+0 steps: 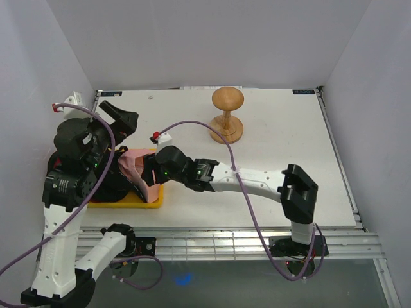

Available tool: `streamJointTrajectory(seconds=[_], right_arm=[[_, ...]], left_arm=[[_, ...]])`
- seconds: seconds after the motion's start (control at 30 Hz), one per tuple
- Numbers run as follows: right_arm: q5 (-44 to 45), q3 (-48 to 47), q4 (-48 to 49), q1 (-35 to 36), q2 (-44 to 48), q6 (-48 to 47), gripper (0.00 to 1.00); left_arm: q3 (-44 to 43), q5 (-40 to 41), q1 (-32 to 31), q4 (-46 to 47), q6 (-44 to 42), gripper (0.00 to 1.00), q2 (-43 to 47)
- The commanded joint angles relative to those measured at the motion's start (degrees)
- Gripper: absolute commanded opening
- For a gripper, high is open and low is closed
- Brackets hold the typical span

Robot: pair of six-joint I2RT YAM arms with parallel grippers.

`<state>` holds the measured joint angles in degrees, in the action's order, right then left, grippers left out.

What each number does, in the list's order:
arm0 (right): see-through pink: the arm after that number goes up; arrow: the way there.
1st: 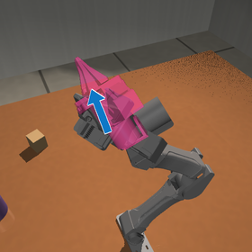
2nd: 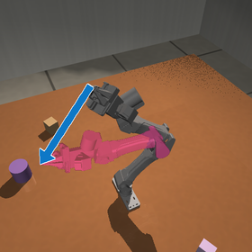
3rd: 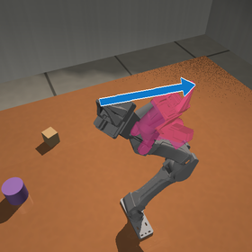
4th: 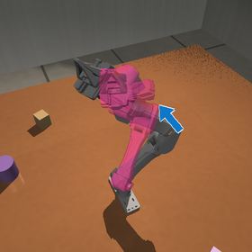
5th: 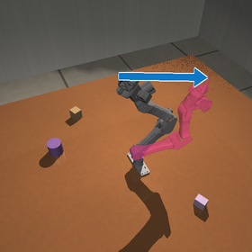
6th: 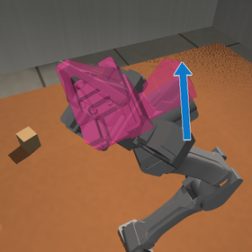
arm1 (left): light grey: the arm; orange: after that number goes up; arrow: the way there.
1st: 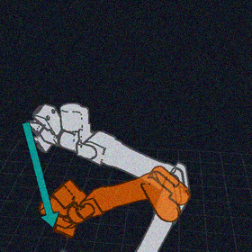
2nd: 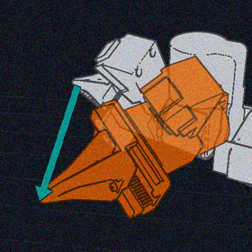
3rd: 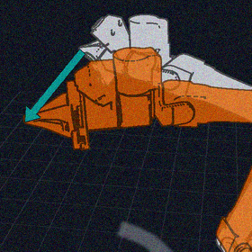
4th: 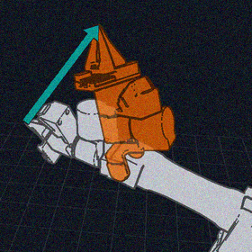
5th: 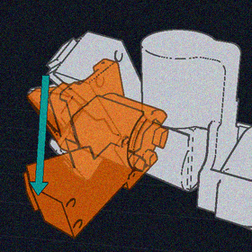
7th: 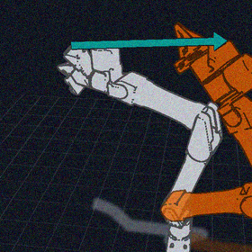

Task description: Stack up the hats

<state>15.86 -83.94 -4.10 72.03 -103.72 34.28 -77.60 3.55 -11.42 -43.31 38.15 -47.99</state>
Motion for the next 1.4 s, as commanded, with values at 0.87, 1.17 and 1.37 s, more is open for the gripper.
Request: streamJointTrajectory(seconds=[0.87,1.17,1.37], right_arm=[[-6.27,-14.76,-2.06,0.04,-15.81,1.4,0.43],[-7.51,-12.03,-0.47,0.13,-16.16,3.68,0.4],[-8.03,-11.16,-0.74,0.39,-16.6,5.27,0.4]], left_arm=[[1.57,5.94,-0.01,-6.79,-2.55,0.98,0.08],[4.12,6.2,-0.09,-6.35,-3.43,0.98,0.96],[7.02,6.29,-0.01,-5.91,-3.79,0.98,1.84]])
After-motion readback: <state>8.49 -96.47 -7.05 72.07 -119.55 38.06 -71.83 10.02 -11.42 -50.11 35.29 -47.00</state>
